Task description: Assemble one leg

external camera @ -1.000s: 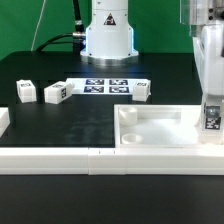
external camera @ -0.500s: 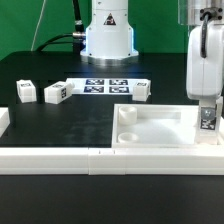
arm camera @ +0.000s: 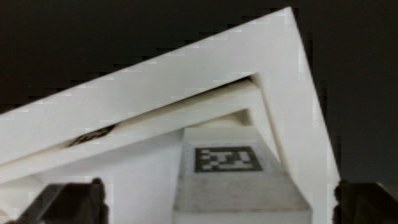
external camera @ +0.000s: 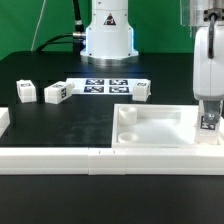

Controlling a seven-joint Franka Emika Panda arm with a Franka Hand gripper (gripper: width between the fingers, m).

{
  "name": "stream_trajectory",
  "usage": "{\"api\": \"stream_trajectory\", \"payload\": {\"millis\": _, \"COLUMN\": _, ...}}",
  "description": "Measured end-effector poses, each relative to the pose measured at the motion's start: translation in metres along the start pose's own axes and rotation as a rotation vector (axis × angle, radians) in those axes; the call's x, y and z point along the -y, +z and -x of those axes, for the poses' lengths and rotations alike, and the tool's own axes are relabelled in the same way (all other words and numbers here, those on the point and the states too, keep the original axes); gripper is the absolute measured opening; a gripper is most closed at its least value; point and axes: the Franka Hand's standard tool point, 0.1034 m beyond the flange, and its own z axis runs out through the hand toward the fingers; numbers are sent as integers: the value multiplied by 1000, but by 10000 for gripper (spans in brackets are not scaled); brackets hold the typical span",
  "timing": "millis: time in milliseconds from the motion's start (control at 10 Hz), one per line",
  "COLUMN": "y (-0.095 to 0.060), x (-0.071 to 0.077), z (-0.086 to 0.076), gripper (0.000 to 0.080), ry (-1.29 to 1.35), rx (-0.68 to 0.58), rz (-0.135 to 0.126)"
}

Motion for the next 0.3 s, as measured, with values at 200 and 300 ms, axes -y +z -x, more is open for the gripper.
{"api": "stream_trajectory", "payload": {"millis": 200, "y": 0, "x": 0, "z": 0, "gripper": 648, "ry": 0, "rx": 0, "rz": 0}}
{"api": "stream_trajectory", "payload": {"millis": 300, "y": 0, "x": 0, "z": 0, "gripper": 649, "ry": 0, "rx": 0, "rz": 0}}
